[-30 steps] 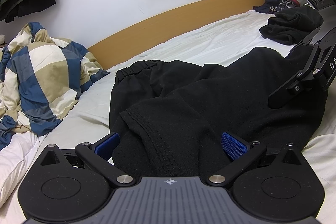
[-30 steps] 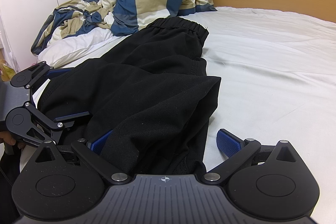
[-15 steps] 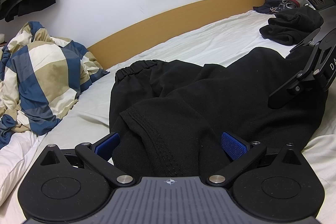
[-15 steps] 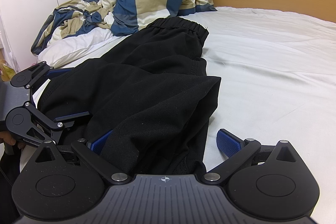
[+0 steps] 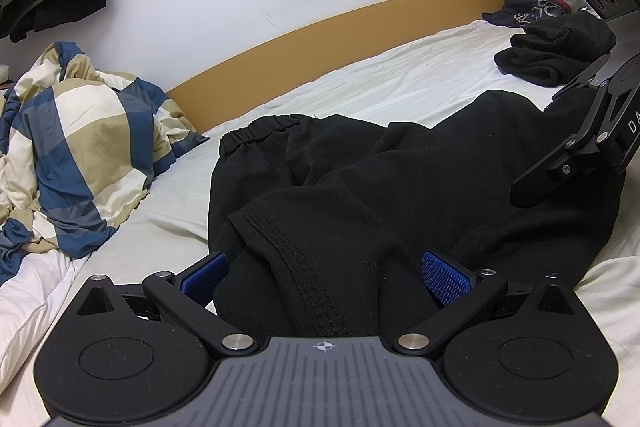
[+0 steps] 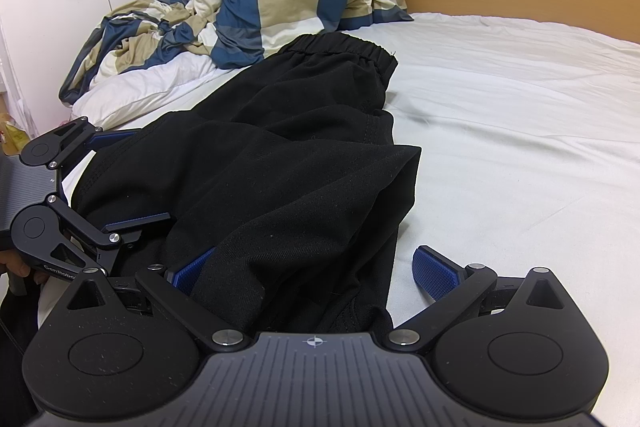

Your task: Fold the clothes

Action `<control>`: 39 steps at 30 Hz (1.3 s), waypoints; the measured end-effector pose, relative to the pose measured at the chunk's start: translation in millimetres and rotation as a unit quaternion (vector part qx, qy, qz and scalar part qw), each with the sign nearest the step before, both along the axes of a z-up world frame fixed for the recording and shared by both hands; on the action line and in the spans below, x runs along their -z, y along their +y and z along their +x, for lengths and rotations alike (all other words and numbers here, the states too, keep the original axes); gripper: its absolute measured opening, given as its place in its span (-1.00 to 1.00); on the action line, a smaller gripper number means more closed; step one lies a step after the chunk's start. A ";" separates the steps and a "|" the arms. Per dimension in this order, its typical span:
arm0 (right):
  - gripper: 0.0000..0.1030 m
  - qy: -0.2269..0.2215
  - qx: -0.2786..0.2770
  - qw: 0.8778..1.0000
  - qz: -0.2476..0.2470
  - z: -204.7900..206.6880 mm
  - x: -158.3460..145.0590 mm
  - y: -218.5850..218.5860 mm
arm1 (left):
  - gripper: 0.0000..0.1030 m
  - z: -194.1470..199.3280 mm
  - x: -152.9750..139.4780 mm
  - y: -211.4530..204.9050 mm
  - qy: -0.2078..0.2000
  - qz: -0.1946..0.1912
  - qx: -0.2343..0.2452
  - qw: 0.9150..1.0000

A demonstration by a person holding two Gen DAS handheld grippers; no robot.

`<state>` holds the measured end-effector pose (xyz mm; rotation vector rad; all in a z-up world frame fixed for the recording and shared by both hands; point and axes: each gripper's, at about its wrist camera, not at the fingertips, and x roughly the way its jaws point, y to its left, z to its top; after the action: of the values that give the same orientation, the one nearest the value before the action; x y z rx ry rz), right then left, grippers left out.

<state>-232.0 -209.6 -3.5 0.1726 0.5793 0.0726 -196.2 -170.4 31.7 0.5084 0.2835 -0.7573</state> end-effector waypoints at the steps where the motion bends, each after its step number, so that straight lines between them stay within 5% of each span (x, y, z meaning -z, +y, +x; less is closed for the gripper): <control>1: 1.00 0.000 0.000 1.000 0.000 -0.3 0.2 0.1 | 0.99 0.7 -0.1 1.1 0.000 0.000 0.000 1.000; 39: 1.00 0.000 -0.001 1.000 0.000 -0.2 0.6 -0.5 | 0.99 0.1 0.3 3.0 0.000 -0.001 0.001 1.000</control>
<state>-232.3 -210.1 -4.0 0.1724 0.5796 0.0737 -196.1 -167.4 31.3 0.5081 0.2816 -0.7600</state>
